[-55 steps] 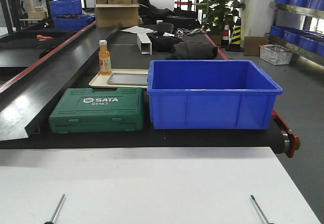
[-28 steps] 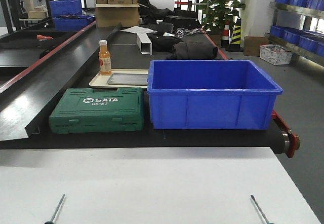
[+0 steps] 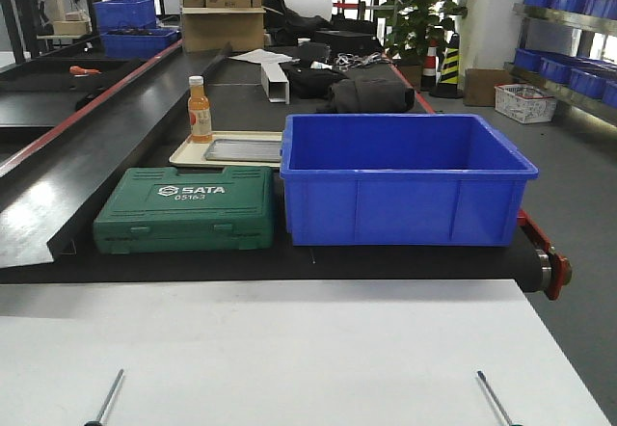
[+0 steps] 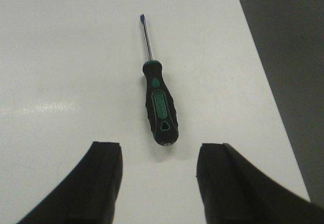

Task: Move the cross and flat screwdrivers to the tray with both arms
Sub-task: 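Close the left gripper on the cross screwdriver, right on the flat one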

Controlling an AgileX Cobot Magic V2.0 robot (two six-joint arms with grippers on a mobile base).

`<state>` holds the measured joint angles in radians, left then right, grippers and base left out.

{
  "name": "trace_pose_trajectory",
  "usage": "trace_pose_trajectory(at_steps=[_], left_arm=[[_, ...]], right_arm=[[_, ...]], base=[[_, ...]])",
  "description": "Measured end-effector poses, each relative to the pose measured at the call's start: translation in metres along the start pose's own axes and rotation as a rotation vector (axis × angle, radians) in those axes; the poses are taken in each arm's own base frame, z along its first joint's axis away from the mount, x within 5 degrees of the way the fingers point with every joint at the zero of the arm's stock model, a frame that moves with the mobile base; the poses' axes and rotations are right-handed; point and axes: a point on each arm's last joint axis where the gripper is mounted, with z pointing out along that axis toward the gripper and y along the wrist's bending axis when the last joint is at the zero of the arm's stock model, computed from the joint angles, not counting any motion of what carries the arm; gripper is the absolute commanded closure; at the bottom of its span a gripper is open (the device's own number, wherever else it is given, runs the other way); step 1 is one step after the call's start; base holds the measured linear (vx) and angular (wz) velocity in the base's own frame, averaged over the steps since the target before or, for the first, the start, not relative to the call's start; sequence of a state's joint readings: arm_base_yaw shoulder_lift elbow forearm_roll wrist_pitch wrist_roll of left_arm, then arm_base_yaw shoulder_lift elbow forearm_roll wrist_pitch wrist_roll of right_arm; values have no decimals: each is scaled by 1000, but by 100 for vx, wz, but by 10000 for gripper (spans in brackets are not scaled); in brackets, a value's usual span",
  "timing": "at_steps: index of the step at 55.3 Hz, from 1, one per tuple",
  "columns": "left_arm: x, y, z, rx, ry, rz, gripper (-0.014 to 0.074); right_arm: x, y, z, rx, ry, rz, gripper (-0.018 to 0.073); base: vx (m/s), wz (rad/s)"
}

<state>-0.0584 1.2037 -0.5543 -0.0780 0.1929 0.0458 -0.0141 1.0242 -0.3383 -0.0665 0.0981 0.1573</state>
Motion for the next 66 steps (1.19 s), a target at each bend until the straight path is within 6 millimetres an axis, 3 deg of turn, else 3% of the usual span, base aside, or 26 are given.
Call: trace_pose_trajectory(at_steps=[11,21,28,37,52,66], left_arm=[[-37,-1,50,10,174,41,148],[-57,-2,98,20,317,44,121],[-61,-2,134,27,436,44,120],[-61,-2,164,32,518,44,120],[-45,-2,194,44,608,74,120],[-38,-1,204,47,627,85,120]], right_arm=[[3,0,8,3,38,3,105],[3,0,8,3,38,3,105],[3,0,8,3,38,3,105],[3,0,8,3,38,3,105],[3,0,8,2,37,-9,105],[5,-1,8,14,106,-4,110]], base=[[0,0],[0,0],[0,0],[0,0],[0,0],[0,0]])
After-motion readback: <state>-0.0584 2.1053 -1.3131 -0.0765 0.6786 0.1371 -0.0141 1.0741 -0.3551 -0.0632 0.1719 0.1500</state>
